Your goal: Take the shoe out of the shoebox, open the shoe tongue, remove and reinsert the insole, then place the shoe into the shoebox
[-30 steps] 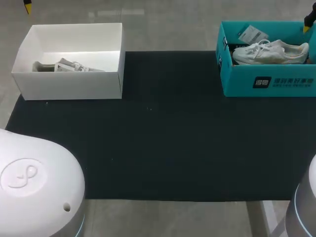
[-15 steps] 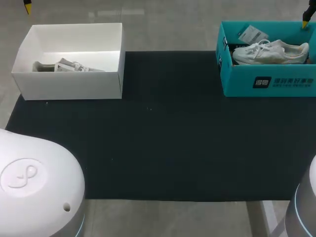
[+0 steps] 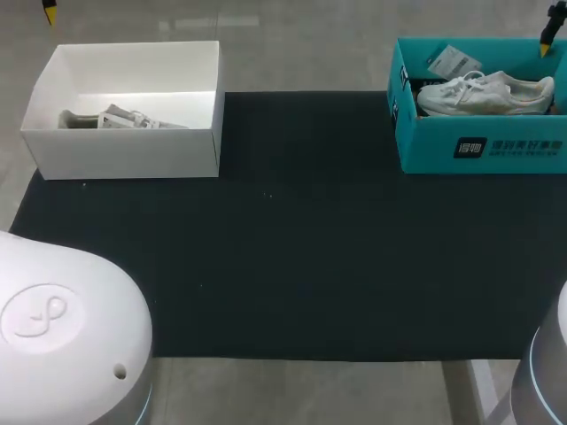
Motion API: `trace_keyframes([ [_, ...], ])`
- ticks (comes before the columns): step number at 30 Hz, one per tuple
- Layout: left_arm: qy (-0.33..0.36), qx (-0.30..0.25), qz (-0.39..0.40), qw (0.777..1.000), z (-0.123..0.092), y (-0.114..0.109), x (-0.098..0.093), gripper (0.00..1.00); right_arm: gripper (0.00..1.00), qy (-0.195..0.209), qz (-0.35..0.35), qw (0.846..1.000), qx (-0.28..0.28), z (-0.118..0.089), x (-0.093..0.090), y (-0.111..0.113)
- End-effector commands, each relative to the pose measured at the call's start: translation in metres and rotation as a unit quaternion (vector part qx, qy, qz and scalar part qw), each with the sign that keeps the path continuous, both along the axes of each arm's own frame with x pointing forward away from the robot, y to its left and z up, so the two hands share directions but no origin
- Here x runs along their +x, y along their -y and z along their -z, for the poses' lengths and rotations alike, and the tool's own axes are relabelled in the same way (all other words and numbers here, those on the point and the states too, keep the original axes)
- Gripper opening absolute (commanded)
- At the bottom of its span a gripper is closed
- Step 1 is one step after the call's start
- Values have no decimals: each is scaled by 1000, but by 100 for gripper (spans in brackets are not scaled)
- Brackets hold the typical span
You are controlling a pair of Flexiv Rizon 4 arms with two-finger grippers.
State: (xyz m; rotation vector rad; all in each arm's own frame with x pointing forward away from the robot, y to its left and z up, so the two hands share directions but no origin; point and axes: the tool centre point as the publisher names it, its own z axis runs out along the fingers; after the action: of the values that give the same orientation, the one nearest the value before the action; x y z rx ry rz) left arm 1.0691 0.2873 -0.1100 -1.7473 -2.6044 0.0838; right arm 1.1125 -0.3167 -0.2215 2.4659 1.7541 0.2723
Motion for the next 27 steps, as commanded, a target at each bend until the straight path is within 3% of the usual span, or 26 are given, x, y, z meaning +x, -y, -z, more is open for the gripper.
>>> trace_keyframes([
  [1, 0, 2, 0, 1000, -1, 0, -1, 100, 100, -45, -2, 999, 9, 11, 17, 5],
  [19, 0, 2, 0, 1000, -1, 0, -1, 100, 100, -72, -2, 997, -5, 39, 45, 25],
  [23, 0, 2, 0, 1000, -1, 0, -1, 100, 100, -66, 1, 998, -6, 38, 45, 23],
  [27, 0, 2, 0, 1000, -1, 0, -1, 100, 100, -47, 9, 999, -6, 48, 54, 25],
])
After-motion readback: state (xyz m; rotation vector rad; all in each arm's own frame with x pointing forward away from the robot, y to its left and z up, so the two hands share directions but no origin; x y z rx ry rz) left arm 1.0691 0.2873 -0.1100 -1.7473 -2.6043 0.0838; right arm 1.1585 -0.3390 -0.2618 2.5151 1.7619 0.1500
